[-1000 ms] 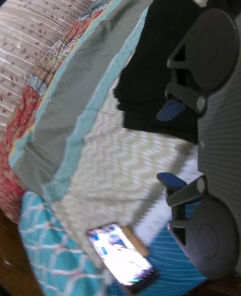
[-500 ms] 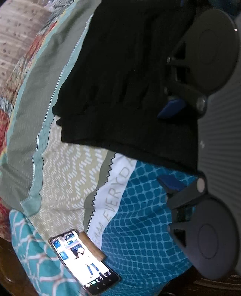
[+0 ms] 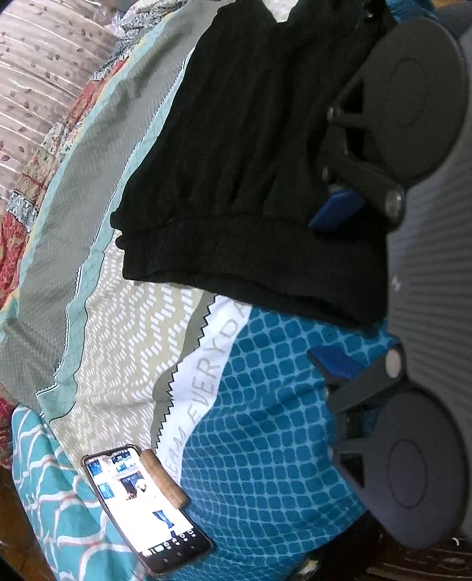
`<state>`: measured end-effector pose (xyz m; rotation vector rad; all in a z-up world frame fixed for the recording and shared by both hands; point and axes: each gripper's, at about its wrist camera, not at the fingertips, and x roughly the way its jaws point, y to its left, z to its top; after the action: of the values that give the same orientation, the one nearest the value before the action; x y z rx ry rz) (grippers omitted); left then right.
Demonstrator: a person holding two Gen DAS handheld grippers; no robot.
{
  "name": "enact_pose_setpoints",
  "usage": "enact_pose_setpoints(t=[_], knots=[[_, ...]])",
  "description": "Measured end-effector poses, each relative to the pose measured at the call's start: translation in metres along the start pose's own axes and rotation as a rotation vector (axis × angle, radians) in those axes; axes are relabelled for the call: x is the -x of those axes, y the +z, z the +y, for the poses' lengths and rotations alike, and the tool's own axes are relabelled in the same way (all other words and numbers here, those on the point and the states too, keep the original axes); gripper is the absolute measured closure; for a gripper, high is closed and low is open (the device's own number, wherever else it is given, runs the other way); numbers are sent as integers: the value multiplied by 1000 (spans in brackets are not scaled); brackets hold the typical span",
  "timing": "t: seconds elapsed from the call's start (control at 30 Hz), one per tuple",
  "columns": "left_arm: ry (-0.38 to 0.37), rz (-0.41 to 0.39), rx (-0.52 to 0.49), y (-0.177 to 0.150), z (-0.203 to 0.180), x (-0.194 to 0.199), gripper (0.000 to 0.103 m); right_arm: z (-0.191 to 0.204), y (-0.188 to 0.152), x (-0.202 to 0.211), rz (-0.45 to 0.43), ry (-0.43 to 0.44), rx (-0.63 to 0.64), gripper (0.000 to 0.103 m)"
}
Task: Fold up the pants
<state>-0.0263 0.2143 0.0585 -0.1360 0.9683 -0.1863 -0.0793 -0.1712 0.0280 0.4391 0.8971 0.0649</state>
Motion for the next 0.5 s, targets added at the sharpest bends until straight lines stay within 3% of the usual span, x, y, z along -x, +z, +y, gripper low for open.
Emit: enact_pose_setpoints(t=[0.33,0.5], knots=[[-11,7,37,-5,6,5,26,-18,-10,15,-14,41,-56,53],[20,-47,32,15,12,14,26,-36,-13,43,-53,113,-101,53]])
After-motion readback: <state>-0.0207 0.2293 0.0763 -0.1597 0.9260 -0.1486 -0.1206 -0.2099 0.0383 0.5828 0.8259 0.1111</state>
